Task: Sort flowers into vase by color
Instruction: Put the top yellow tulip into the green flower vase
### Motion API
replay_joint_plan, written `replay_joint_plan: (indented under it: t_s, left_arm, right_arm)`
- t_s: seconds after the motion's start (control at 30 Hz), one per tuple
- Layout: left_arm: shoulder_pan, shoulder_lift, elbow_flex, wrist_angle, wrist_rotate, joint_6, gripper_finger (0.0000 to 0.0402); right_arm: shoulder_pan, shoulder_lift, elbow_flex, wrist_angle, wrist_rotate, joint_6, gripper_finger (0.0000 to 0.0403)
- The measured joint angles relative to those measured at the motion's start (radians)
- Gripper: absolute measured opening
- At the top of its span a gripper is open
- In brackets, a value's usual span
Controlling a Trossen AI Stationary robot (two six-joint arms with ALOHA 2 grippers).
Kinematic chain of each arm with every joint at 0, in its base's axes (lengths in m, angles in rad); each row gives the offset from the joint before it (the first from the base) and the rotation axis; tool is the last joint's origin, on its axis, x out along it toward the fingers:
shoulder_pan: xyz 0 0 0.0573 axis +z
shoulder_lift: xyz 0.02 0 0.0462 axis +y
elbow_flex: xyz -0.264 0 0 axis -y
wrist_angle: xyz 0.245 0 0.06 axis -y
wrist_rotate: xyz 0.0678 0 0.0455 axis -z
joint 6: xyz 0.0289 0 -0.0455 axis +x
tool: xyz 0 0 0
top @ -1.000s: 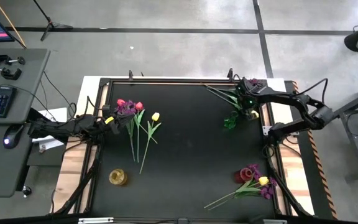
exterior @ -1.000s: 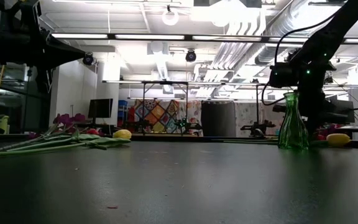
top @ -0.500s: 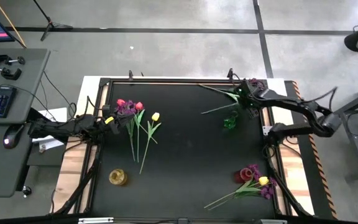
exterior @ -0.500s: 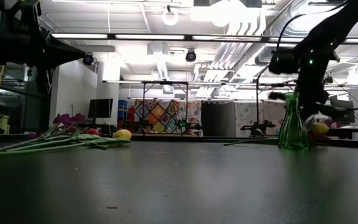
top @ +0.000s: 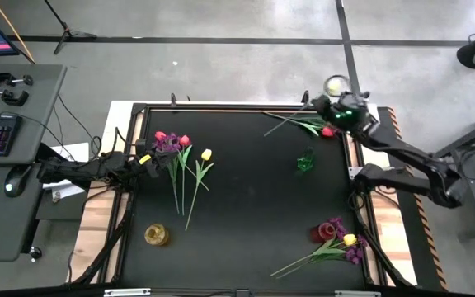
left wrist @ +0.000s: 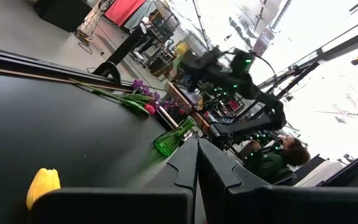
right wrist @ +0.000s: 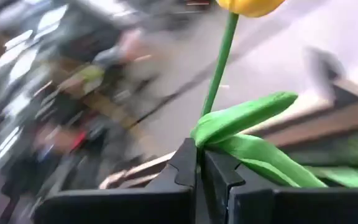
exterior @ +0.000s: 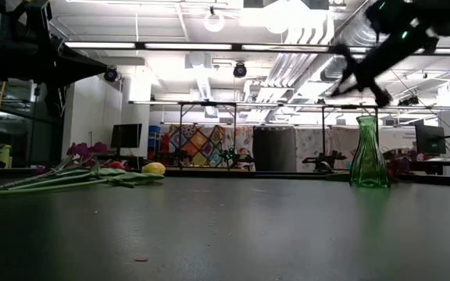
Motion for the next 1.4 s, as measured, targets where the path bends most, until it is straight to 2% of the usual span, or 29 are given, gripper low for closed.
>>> replay_joint_plan:
  t_s: [0.17,0.3,0.43,0.53,0.67,0.9,1.07,1.4]
  left_arm:
    - [0.0,0.0,0.0,0.0,0.0,0.0,0.0]
    - [0.0,0.0,0.0,0.0,0.0,0.0,0.0]
    - [0.0,0.0,0.0,0.0,0.0,0.0,0.0]
    - [0.0,0.0,0.0,0.0,0.0,0.0,0.0]
    - [0.0,0.0,0.0,0.0,0.0,0.0,0.0]
    - [0.0,0.0,0.0,0.0,0.0,0.0,0.0]
    - [0.0,0.0,0.0,0.0,0.0,0.0,0.0]
    - [0.0,0.0,0.0,0.0,0.0,0.0,0.0]
  right_arm:
    - [0.0,-0.143,0.126,-0.058,-0.193,-0.331,0.0]
    - [0.003,-0.191,0.338,-0.351,-0.273,-0.526,0.0]
    - [0.028,-0.177,0.559,-0.711,-0.22,-0.676,0.0]
    - [0.051,-0.171,0.644,-0.841,-0.111,-0.71,0.0]
    - [0.083,-0.173,0.637,-0.855,0.003,-0.718,0.0]
    - [0.148,-0.146,0.503,-0.757,0.074,-0.718,0.0]
    - [0.191,-0.126,0.459,-0.664,0.142,-0.752,0.0]
    - [0.256,-0.097,0.449,-0.681,0.169,-0.76,0.0]
